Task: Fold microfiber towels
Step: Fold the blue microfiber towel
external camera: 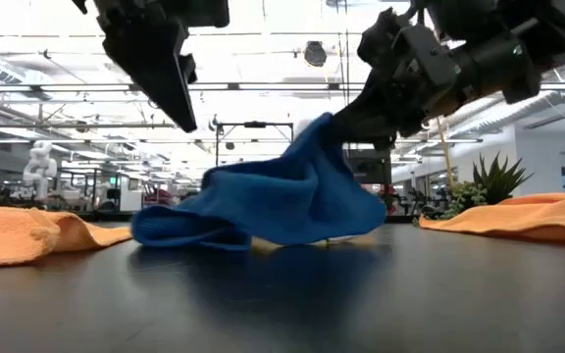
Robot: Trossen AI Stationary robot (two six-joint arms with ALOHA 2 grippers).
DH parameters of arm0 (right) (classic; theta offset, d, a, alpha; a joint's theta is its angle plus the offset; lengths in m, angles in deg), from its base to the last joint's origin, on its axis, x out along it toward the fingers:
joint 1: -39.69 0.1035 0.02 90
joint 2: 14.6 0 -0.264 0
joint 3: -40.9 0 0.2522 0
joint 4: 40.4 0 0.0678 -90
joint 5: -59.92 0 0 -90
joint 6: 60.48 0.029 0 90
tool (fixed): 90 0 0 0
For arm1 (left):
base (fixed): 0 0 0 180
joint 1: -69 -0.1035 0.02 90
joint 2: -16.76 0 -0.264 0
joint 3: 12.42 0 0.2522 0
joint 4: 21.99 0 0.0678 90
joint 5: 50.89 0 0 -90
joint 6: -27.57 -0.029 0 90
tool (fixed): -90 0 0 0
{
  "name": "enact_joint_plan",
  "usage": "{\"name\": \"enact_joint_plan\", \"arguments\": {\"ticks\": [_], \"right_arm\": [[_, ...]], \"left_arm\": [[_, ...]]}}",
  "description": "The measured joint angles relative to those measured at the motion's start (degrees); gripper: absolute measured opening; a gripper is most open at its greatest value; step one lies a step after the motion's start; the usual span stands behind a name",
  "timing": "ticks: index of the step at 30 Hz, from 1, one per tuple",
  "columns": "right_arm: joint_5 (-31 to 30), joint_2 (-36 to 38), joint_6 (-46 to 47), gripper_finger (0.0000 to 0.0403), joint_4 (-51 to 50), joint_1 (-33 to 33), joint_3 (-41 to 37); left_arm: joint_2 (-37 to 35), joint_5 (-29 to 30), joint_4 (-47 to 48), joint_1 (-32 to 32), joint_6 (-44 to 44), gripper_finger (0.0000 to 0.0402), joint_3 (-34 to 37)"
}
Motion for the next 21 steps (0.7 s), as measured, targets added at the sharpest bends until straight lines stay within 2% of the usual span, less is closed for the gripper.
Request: {"name": "enact_joint_plan", "arguments": {"ticks": [5,10,21], "right_arm": [[0.04,3.6,0.02,0.0003,-3.28,0.63,0.0],[0.04,4.17,0.09,0.0003,-3.2,0.92,0.0],[0.04,4.17,1.53,0.0006,-3.85,0.9,0.0]], "left_arm": [[0.0,-0.41,-11.06,0.04,-0.28,0.0083,4.34],[0.0,-0.19,-24.19,0.08,-1.27,0.0083,8.31],[2.17,5.88,-35.18,2.86,-3.09,0.0083,11.63]]}}
